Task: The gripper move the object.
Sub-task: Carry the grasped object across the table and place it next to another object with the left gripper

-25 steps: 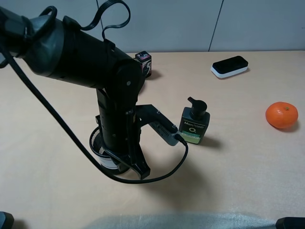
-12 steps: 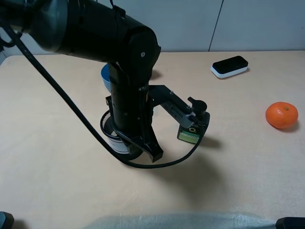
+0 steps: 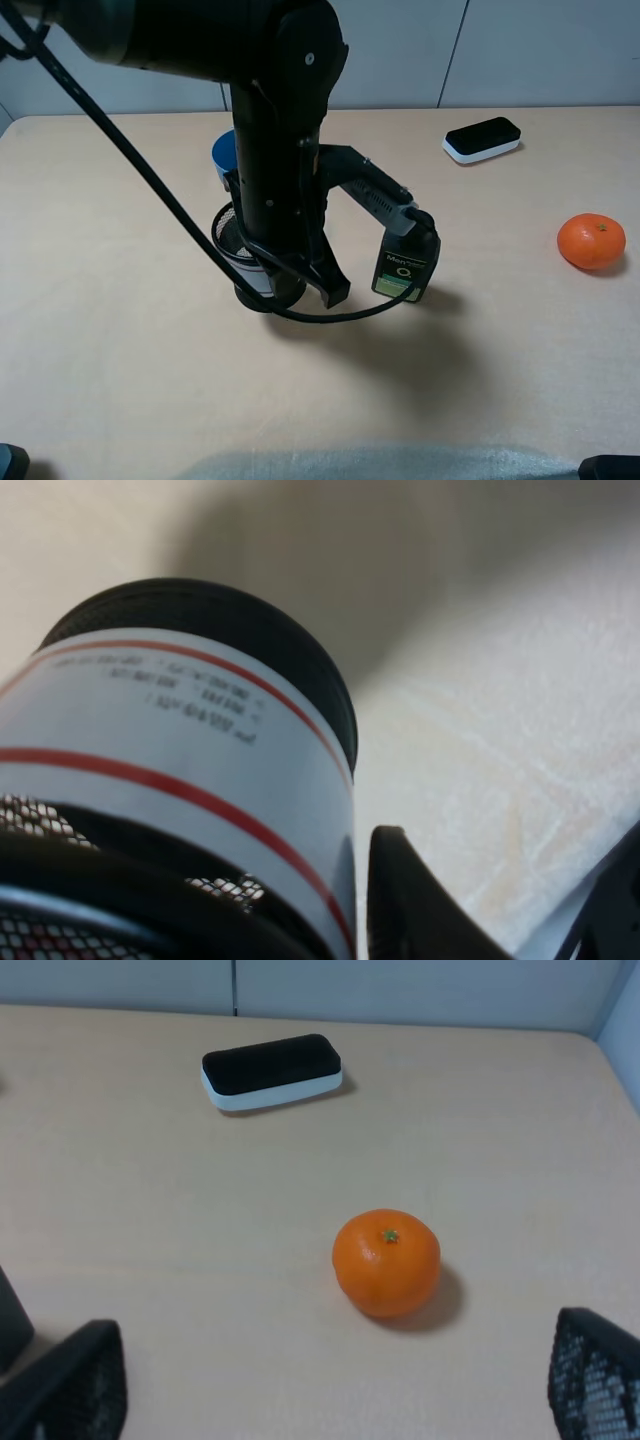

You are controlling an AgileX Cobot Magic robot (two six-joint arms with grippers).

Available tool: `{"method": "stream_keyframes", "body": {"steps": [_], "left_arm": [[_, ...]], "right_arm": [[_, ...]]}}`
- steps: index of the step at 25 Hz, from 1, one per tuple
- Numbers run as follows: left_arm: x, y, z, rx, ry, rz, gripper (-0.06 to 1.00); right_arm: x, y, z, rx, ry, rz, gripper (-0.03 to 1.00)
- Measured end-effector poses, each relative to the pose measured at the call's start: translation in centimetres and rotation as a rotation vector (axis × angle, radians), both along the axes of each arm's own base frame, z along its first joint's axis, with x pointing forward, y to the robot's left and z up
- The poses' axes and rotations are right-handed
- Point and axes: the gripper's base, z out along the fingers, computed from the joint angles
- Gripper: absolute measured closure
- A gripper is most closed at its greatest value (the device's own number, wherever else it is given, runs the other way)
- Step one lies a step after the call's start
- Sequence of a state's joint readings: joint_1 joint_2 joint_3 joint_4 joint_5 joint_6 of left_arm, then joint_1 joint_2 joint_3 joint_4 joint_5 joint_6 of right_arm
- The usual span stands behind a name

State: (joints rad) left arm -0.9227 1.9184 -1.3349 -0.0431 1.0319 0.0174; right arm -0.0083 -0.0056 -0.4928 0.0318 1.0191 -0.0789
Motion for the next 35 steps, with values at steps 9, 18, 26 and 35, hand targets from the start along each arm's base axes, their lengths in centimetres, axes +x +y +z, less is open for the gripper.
{"method": "stream_keyframes", "body": {"steps": [9, 18, 26, 35], "left_arm": [[2.4, 0.3, 3.5, 0.011, -0.106, 0.027, 0.85], [4.8, 1.3, 5.2, -0.019, -0.147, 0.093, 0.85], [7.4, 3.5, 5.8, -0.023, -0.170, 0.174, 0.85], [9.3, 5.4, 5.4, -0.019, -0.179, 0.239, 0.85]], "right_arm": [[0.0, 0.0, 0.0, 0.000, 0.000, 0.000, 0.33], [0.0, 0.0, 0.0, 0.000, 0.000, 0.000, 0.33], [0.0, 0.0, 0.0, 0.000, 0.000, 0.000, 0.33], [0.0, 0.0, 0.0, 0.000, 0.000, 0.000, 0.33]]}}
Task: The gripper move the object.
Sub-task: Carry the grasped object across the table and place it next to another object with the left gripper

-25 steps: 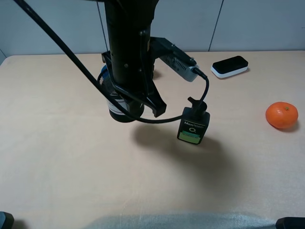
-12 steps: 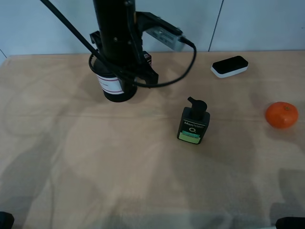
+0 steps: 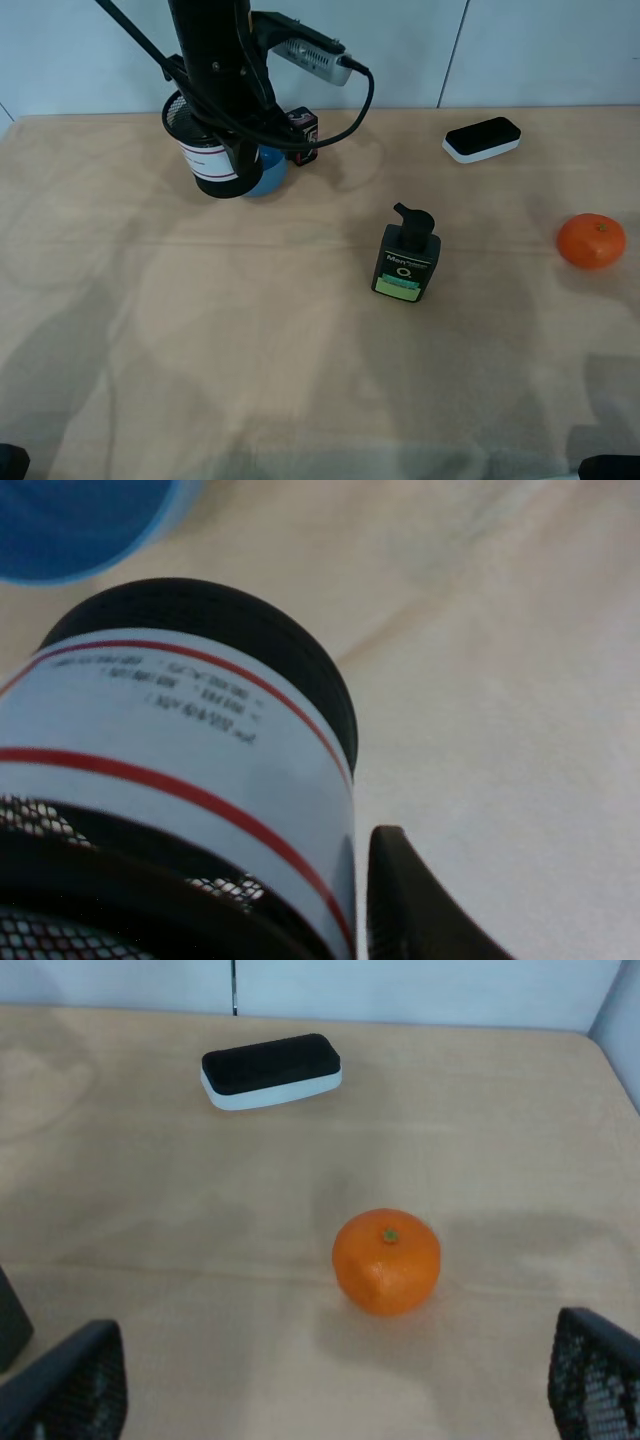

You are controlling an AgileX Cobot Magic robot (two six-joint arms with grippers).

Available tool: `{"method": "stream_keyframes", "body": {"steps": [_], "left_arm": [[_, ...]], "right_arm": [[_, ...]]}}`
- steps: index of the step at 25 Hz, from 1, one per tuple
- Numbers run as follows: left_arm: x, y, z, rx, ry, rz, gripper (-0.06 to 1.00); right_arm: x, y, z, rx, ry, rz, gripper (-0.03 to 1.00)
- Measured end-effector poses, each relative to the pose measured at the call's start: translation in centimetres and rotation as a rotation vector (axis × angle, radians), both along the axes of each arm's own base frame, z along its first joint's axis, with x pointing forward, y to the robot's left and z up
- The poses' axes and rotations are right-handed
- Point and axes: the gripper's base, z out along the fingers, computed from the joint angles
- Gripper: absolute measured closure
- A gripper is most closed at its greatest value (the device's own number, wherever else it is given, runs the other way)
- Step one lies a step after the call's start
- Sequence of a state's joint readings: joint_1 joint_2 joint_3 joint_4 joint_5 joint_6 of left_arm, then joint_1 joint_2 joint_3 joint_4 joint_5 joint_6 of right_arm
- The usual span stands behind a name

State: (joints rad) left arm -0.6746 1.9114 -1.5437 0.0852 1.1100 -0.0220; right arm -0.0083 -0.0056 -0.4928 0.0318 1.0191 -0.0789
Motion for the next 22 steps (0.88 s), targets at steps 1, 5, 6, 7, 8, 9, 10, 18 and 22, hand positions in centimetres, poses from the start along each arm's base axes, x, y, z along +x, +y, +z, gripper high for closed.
{"method": "stream_keyframes", "body": {"steps": [1, 5, 6, 7, 8, 9, 10, 18, 22], "left_arm": [[0.2, 0.1, -0.3, 0.004, 0.005, 0.006, 0.85], [0.8, 0.3, -1.2, 0.015, 0.018, 0.018, 0.85], [0.9, 0.3, -1.5, 0.014, 0.016, 0.019, 0.85], [1.1, 0.2, -1.8, 0.014, 0.016, 0.018, 0.85], [1.1, 0.1, -2.1, 0.016, 0.021, 0.018, 0.85], [1.2, 0.1, -2.4, 0.019, 0.025, 0.018, 0.85], [1.3, 0.0, -2.7, 0.023, 0.030, 0.018, 0.85], [1.9, -0.4, -5.0, 0.033, 0.043, 0.014, 0.85], [2.1, -0.6, -6.1, 0.046, 0.059, 0.013, 0.85]], "right_arm": [[0.0, 0.0, 0.0, 0.000, 0.000, 0.000, 0.33], [0.0, 0.0, 0.0, 0.000, 0.000, 0.000, 0.33], [0.0, 0.0, 0.0, 0.000, 0.000, 0.000, 0.33], [0.0, 0.0, 0.0, 0.000, 0.000, 0.000, 0.33], [0.0, 0.0, 0.0, 0.000, 0.000, 0.000, 0.33], [0.0, 0.0, 0.0, 0.000, 0.000, 0.000, 0.33], [0.0, 0.0, 0.0, 0.000, 0.000, 0.000, 0.33], [0.0, 0.0, 0.0, 0.000, 0.000, 0.000, 0.33], [0.0, 0.0, 0.0, 0.000, 0.000, 0.000, 0.33]]}}
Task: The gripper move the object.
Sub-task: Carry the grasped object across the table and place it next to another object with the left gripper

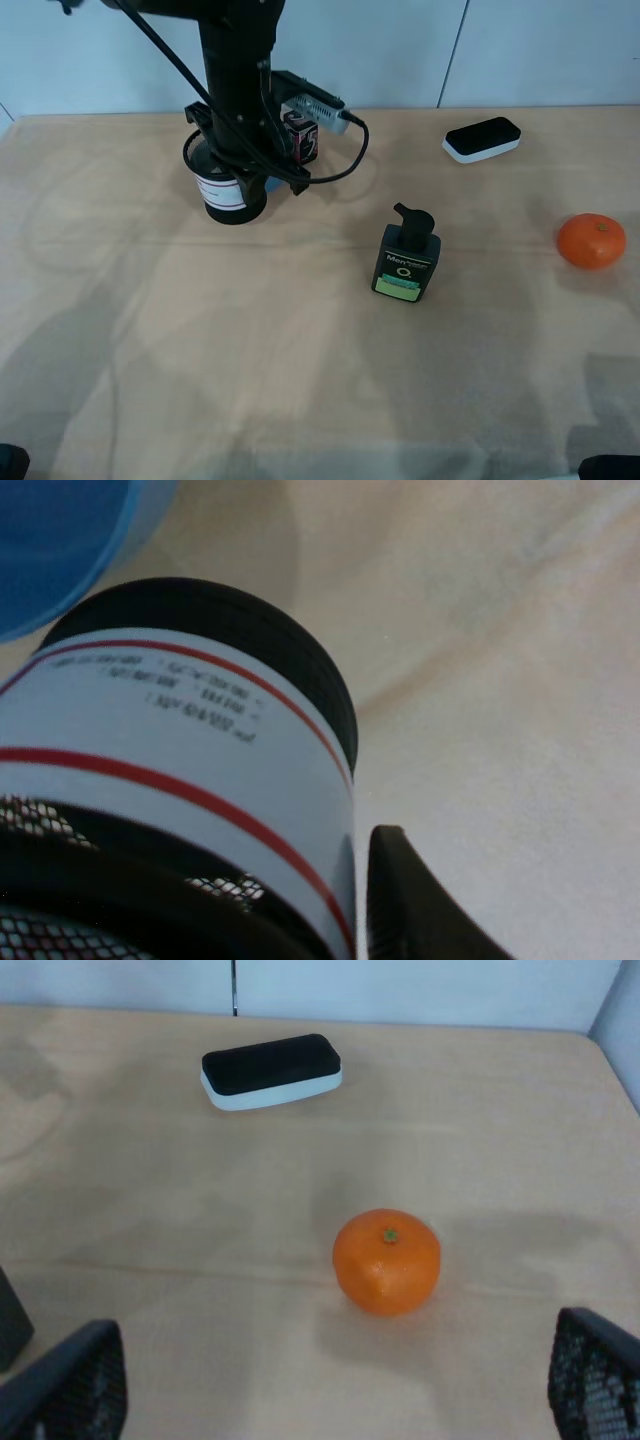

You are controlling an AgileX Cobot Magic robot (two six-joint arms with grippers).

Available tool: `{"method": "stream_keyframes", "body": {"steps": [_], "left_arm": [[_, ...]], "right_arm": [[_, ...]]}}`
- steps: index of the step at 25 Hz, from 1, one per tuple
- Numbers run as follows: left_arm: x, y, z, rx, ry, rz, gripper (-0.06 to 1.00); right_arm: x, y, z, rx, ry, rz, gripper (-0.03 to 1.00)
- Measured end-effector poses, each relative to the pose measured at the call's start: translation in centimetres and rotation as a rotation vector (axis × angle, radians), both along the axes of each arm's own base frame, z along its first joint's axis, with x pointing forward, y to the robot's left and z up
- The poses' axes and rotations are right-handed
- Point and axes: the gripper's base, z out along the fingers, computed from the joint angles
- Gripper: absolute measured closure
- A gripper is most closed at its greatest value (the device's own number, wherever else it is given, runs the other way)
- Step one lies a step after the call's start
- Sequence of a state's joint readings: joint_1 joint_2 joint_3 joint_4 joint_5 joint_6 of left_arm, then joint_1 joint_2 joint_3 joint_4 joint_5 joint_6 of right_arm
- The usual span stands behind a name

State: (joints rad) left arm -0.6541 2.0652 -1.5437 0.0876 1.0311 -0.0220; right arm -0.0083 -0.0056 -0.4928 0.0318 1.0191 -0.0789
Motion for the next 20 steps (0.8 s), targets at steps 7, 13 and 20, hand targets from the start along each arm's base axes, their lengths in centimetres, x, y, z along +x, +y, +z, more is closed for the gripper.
{"method": "stream_keyframes", "body": {"steps": [7, 13, 20], "left_arm": [[0.4, -0.3, -1.8, 0.009, 0.012, -0.003, 0.85], [0.5, -0.4, -3.2, 0.023, 0.030, -0.004, 0.85], [0.7, -0.5, -4.1, 0.025, 0.035, -0.005, 0.85]], "right_arm": [[0.0, 0.0, 0.0, 0.000, 0.000, 0.000, 0.33], [0.0, 0.0, 0.0, 0.000, 0.000, 0.000, 0.33], [0.0, 0.0, 0.0, 0.000, 0.000, 0.000, 0.33]]}}
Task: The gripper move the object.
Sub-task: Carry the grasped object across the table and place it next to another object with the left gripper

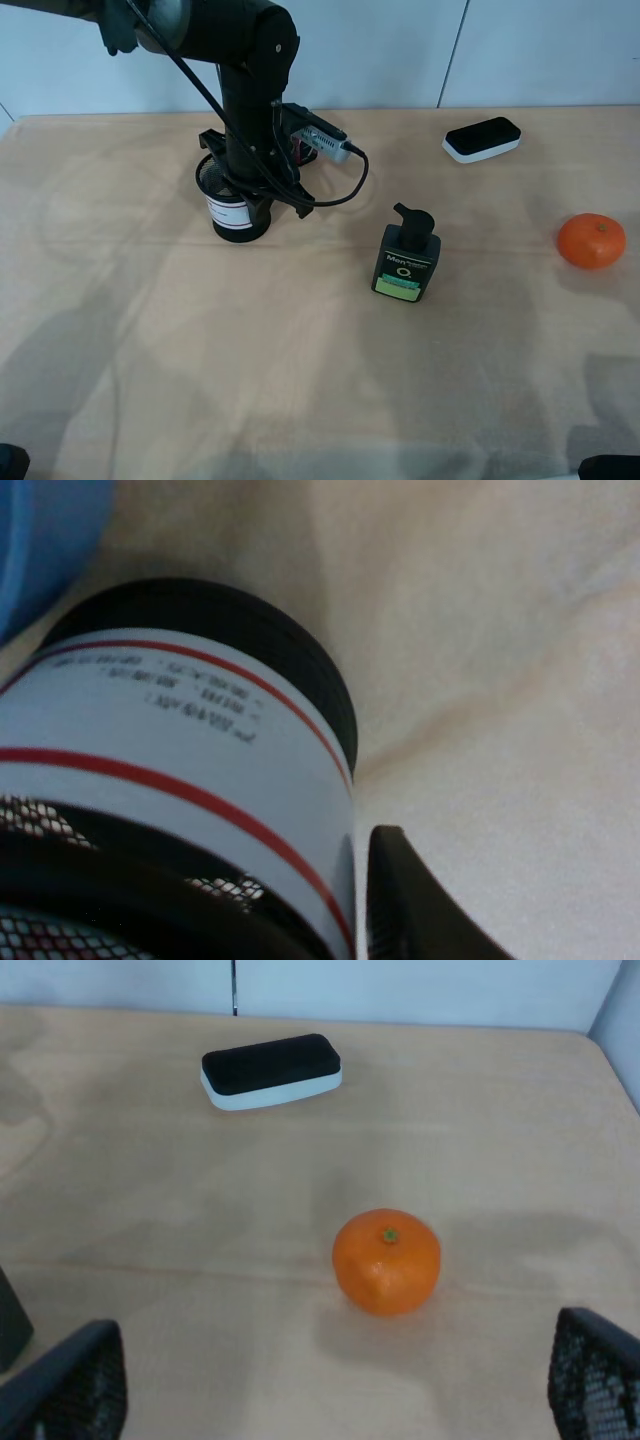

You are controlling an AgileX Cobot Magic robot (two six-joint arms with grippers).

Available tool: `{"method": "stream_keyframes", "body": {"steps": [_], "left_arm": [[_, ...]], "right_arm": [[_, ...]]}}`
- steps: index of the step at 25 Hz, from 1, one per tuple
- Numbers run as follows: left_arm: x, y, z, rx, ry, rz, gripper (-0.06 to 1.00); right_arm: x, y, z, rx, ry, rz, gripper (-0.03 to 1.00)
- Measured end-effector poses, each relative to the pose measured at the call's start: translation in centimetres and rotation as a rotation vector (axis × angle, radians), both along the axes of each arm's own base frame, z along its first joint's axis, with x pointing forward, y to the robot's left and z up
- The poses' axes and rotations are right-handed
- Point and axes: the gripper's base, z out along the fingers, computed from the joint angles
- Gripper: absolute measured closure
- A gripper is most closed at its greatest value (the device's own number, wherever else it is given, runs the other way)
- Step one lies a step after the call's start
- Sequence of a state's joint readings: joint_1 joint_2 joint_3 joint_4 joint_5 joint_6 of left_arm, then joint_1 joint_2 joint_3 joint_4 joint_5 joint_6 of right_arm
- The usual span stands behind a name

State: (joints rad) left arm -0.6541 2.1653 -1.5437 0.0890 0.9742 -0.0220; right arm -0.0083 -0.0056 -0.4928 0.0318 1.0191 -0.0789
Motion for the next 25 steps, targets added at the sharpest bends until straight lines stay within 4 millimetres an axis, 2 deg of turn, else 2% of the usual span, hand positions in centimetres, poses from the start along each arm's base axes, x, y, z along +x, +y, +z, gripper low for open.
{"method": "stream_keyframes", "body": {"steps": [16, 19, 25], "left_arm": [[-0.04, 0.04, 0.00, 0.005, 0.004, 0.000, 0.84], [-0.06, 0.06, 0.00, 0.007, 0.006, 0.000, 0.78], [-0.06, 0.06, 0.00, 0.007, 0.006, 0.000, 0.58]], "right_arm": [[0.00, 0.00, 0.00, 0.001, 0.000, 0.000, 0.33], [0.00, 0.00, 0.00, 0.001, 0.000, 0.000, 0.33], [0.00, 0.00, 0.00, 0.001, 0.000, 0.000, 0.33]]}}
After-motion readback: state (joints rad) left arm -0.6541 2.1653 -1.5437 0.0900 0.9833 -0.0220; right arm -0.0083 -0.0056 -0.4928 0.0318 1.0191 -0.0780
